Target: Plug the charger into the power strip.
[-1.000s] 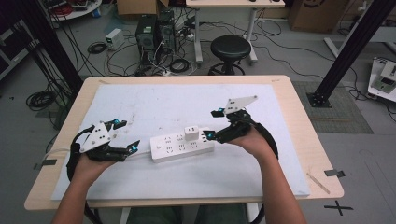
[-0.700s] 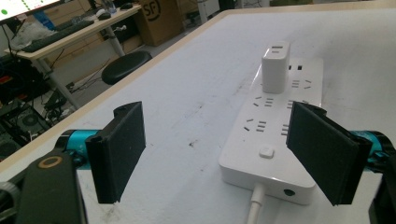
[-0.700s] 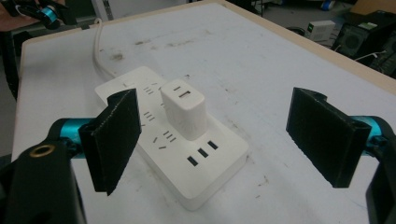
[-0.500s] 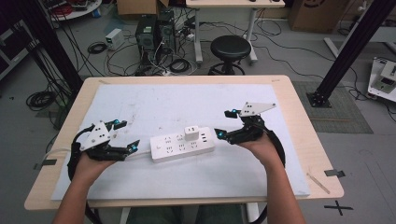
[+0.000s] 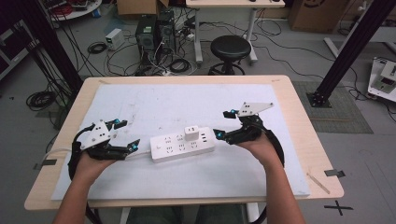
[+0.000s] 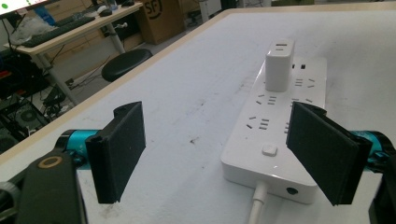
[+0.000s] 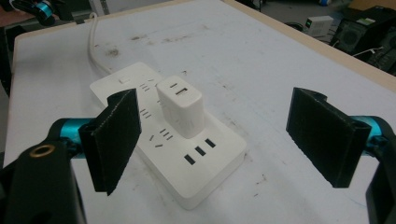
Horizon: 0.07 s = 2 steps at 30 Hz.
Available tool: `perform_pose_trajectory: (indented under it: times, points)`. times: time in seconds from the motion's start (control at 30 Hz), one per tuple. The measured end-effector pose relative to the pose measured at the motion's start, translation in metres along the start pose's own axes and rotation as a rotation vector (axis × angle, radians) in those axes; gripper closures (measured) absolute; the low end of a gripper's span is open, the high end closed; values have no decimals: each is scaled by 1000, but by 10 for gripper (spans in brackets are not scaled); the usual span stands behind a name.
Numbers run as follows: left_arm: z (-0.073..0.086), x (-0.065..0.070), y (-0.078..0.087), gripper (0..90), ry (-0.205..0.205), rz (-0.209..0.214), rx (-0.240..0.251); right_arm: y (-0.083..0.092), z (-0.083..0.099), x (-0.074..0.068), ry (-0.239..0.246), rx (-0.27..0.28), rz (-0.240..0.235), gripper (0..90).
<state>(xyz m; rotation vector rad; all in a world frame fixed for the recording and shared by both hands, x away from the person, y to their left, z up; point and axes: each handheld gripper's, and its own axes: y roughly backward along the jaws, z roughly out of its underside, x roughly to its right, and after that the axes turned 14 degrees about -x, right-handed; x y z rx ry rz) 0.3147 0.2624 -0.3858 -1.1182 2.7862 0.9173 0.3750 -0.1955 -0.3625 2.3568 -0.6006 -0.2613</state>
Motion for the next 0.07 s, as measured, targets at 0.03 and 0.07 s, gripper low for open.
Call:
perform_pose_trajectory:
  times: [0.03,0.07]
  points:
    - [0,0,-1,196,2,0,0,0,0,0,-3,-1,3,182]
    - [0,0,-1,196,2,0,0,0,0,0,-3,-1,3,182]
